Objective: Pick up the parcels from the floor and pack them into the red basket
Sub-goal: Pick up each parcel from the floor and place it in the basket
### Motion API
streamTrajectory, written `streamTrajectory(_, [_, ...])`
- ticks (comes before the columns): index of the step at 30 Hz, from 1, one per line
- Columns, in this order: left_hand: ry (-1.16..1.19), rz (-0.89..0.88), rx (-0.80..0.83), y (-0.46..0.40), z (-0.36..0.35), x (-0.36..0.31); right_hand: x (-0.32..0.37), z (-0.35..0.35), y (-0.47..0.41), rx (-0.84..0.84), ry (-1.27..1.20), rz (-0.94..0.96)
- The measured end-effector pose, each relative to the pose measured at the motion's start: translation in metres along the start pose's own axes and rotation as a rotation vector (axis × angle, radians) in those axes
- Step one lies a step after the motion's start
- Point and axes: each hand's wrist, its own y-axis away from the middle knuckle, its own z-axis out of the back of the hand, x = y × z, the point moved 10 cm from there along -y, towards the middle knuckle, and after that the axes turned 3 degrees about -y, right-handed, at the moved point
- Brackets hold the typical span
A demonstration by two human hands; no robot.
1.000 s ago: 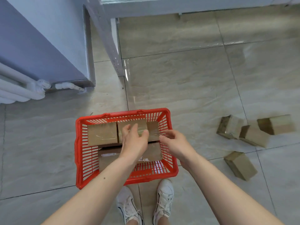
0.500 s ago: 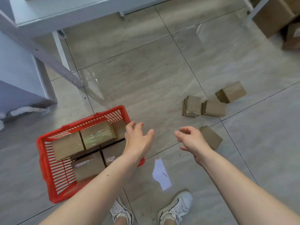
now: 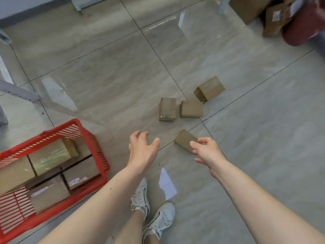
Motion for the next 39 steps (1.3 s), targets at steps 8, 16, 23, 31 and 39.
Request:
streamTrajectory(8, [-0.048,-0.063,0.097,-0.041,-0.060,-0.042,0.003,0.046,-0.053,-0.039,0.005,-0.048])
streamTrajectory(16, [-0.108,-0.047,0.188,-0.089,-0.138,-0.030,-0.051,0.052,-0.124,-0.059,0.038,-0.158])
streamTrajectory(23, [-0.122,-0.042,0.214,-0.160,-0.220,0.012,-0.116,0.029,-0.218,-0.029,0.035,-0.205])
streamTrajectory(31, [-0.168,0.025,0.310,-0.232,-0.292,0.065,-0.166,-0.008,-0.294,0.051,0.014,-0.267])
streamTrajectory(39, [-0.113,0.050,0.352,-0.229,-0.300,0.068,-0.164,-0.011,-0.303,0.071,-0.043,-0.244])
